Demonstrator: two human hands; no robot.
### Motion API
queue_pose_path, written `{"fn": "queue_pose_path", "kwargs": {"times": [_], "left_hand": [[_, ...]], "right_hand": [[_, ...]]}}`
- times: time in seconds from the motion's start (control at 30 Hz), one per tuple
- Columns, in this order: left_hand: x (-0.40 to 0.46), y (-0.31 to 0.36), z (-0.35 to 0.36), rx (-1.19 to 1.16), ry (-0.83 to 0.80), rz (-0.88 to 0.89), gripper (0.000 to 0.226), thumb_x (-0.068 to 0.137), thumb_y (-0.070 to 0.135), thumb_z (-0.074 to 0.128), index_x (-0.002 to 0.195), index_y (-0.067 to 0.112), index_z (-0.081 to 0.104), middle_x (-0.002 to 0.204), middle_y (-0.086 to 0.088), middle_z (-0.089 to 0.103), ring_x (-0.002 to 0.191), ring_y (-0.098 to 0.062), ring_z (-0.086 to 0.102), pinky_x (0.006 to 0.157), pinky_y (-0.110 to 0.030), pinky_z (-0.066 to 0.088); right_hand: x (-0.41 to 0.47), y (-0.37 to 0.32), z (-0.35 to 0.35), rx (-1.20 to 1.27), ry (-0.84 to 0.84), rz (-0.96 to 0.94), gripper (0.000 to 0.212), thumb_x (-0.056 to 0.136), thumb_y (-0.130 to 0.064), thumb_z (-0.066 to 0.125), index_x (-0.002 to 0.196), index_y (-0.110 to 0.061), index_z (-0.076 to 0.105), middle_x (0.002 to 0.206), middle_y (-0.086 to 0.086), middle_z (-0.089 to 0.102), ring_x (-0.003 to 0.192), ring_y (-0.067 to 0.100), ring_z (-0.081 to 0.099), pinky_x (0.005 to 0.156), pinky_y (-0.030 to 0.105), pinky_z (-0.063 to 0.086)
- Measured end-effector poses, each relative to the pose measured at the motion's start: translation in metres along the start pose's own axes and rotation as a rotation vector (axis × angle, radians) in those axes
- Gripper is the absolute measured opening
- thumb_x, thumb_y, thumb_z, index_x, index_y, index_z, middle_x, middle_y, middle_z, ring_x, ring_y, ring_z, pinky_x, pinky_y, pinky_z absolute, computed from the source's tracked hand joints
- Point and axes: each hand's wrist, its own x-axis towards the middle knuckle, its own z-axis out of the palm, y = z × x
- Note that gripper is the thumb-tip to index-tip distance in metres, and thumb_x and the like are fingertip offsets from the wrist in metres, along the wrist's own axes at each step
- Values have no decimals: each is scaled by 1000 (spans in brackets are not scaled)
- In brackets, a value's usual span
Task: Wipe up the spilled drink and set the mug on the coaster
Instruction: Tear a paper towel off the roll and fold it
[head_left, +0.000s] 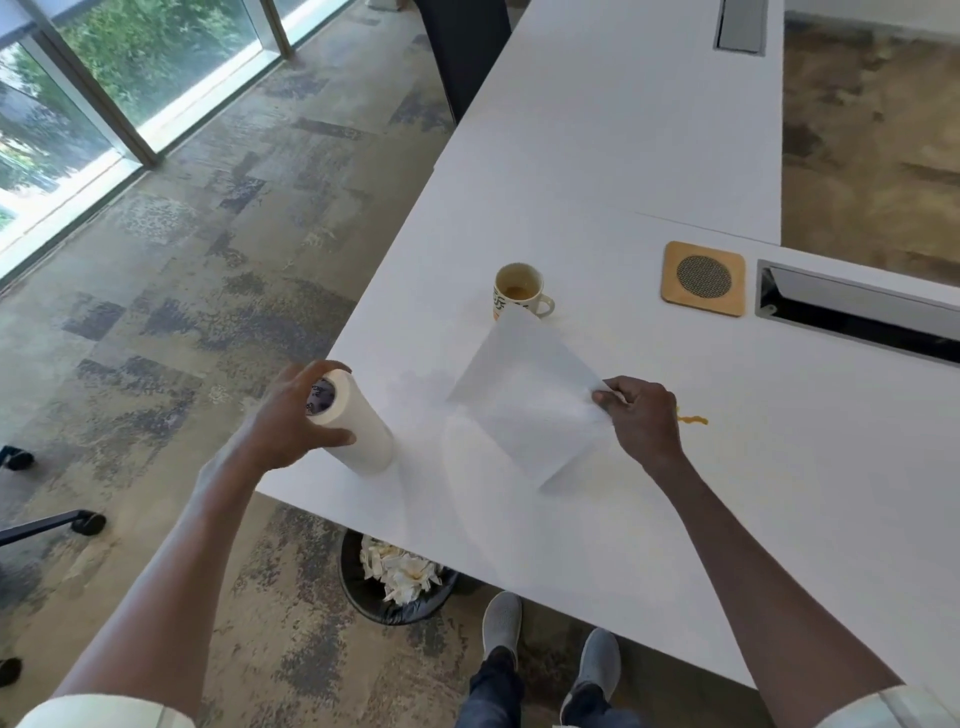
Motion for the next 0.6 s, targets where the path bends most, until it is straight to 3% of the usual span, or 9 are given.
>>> {"fn": "queue_pose_path", "kwargs": {"times": [0.1, 0.23, 0.37, 0.43, 0.6], "left_hand": [[3, 4, 2, 90, -26, 51, 90, 61, 23, 96, 106, 76, 40, 120, 4, 42, 112, -27, 46, 91, -47, 47], [11, 12, 1, 95, -36, 81, 90, 62, 15, 95, 105, 74, 42, 121, 4, 41, 112, -27, 45, 93, -45, 46], [17, 20, -4, 178, -86, 96, 85, 63, 14, 94, 116, 58, 44, 130, 0, 43, 123, -31, 40, 101, -49, 41], [18, 24, -5, 235, -89, 70, 87, 61, 24, 96, 130, 47, 47, 139, -4, 42, 128, -33, 33, 105, -53, 36], [21, 40, -4, 347, -43, 61, 108, 52, 73, 83, 145, 40, 41, 154, -5, 39, 144, -34, 25, 118, -58, 21]], "right_hand": [[-2, -5, -6, 43, 10, -12, 7, 83, -17, 71, 84, -21, 76, 67, -18, 68, 61, -12, 58, 59, 10, 42], [-4, -9, -14, 107, 19, -14, 7, 84, -17, 71, 86, -21, 76, 69, -18, 70, 62, -7, 60, 66, 25, 49], [-7, -13, -23, 191, 21, 13, 5, 84, -17, 71, 84, -19, 76, 72, 2, 74, 64, 20, 64, 69, 41, 55], [-8, -16, -28, 241, 21, 29, 5, 84, -16, 71, 86, -17, 76, 75, 4, 74, 69, 29, 67, 71, 42, 57], [-13, -24, -40, 446, 31, 130, 8, 86, -10, 71, 88, -16, 75, 76, -3, 73, 67, 9, 66, 61, 25, 56]]}}
